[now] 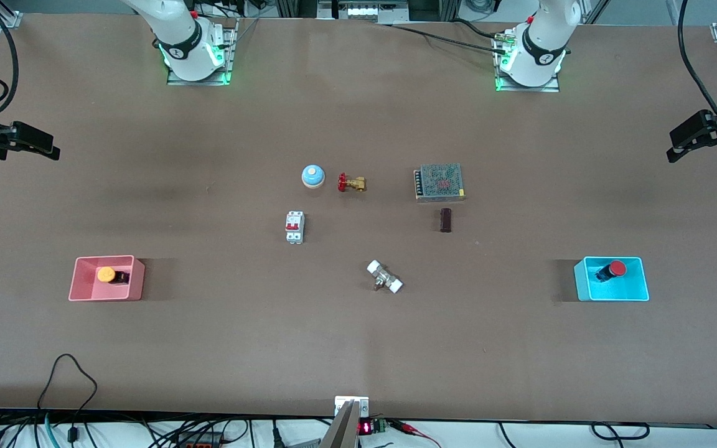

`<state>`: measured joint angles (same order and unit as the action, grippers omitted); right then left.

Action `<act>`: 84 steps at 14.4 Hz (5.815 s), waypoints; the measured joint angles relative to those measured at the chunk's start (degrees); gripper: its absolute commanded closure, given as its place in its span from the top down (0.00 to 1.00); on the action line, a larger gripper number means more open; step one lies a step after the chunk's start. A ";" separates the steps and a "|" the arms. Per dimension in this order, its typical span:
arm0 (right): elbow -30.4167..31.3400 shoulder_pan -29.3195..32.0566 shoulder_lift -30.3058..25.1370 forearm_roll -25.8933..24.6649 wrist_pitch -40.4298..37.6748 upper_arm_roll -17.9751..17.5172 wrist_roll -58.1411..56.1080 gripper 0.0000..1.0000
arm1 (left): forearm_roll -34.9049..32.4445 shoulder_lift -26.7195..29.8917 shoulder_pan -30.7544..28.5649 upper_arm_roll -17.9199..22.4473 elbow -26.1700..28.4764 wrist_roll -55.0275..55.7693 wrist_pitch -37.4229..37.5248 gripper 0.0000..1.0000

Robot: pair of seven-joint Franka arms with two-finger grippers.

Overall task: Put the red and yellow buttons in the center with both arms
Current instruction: 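Reach the right gripper toward the pink box while the left gripper reaches the cyan box, then lower both grippers into the boxes and close on the buttons, then lift the yellow button with the right gripper while the left lifts red, then carry both buttons toward the middle of the table with both grippers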

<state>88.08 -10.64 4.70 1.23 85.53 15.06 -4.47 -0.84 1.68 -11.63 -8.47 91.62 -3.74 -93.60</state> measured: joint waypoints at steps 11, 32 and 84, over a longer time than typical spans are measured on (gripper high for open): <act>0.93 0.09 1.07 -0.06 0.87 0.59 0.10 1.00 | 0.03 -0.77 9.79 10.31 0.64 0.24 -0.86 1.00; 1.80 2.08 31.64 -0.57 36.17 0.78 -3.21 1.00 | 0.03 -33.91 4.94 11.50 3.88 -4.47 -29.80 1.00; -1.73 -17.31 30.08 3.05 26.69 -0.58 7.45 0.25 | 4.35 -37.24 28.27 7.52 4.66 31.97 -31.76 0.50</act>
<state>86.35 -27.94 34.78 4.28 112.22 14.48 2.97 3.51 -35.56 16.63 -0.95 96.29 28.23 -125.37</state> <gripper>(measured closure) 0.595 0.595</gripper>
